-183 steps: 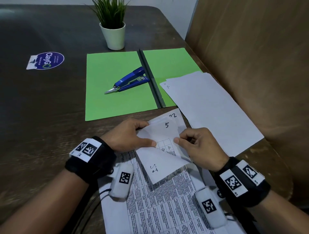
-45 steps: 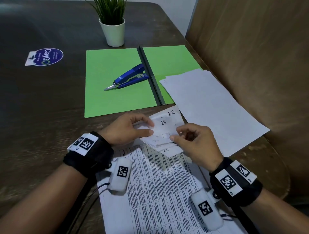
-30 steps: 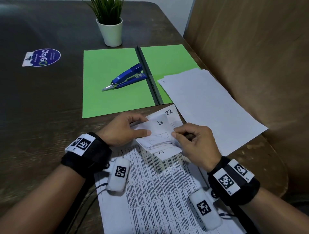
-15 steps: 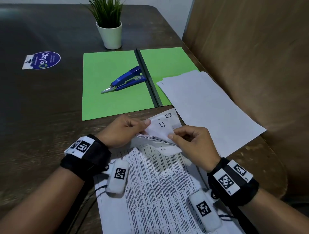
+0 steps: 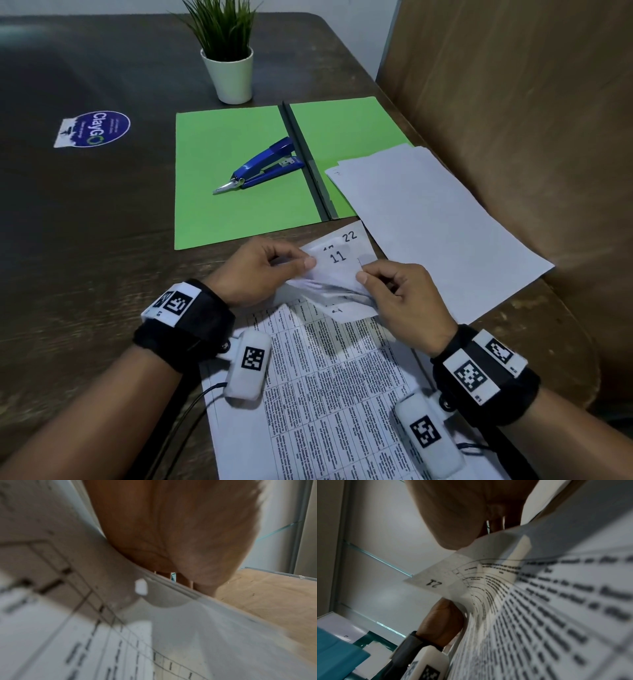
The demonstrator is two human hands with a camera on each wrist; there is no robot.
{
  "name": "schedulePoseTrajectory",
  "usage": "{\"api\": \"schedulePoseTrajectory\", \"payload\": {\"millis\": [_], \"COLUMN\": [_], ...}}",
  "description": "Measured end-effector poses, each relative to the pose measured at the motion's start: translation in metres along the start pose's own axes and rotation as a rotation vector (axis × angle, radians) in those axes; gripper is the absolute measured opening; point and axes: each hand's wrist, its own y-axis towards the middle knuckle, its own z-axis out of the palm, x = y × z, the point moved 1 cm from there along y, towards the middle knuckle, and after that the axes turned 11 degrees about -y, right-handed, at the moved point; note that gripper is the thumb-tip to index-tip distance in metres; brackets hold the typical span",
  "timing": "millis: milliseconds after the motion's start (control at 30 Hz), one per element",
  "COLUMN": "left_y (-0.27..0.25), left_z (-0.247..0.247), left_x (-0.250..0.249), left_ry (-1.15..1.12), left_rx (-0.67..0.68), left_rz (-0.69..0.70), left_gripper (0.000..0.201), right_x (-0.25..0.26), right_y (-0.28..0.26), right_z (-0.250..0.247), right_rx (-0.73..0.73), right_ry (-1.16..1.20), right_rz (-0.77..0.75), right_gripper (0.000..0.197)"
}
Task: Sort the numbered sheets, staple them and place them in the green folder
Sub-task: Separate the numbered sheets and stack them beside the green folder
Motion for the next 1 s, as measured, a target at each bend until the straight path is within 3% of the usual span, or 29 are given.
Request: {"api": "schedulePoseTrajectory", "payload": {"millis": [133,367,567,733,1000], "left_y": [0.003,0.000,-0.001,-0.002,-0.001], "left_z": [-0.004,0.001,-0.001,-0.002,-0.002], "left_x": [0.007,-0.003,-0.003,-0.004,-0.003], "left_ry": [0.017,0.024,0.002,0.014,0.038], "left_rx": [0.013,-0.004,0.031,0.026,0.021], "left_rz": [-0.062,-0.064,-0.102,-0.122,-0.097], "left_gripper": [0.069,0.015,0.026,0.034,0.030], "right_x": [-0.002,-0.002,-0.006,-0.006,-0.006], "right_y": [0.000,0.001,0.005,0.006,0.007], "right_z": [0.000,0.000,-0.001,0.001,0.000], "right_rx": [-0.006,-0.024,0.023,0.012,0.024], "right_ry": [0.001,0.034,0.172,0.158,0.145], "right_rz": [0.015,0.058,0.171,0.173,0.178], "right_gripper": [0.018,0.017,0.012,0.018,0.024]}}
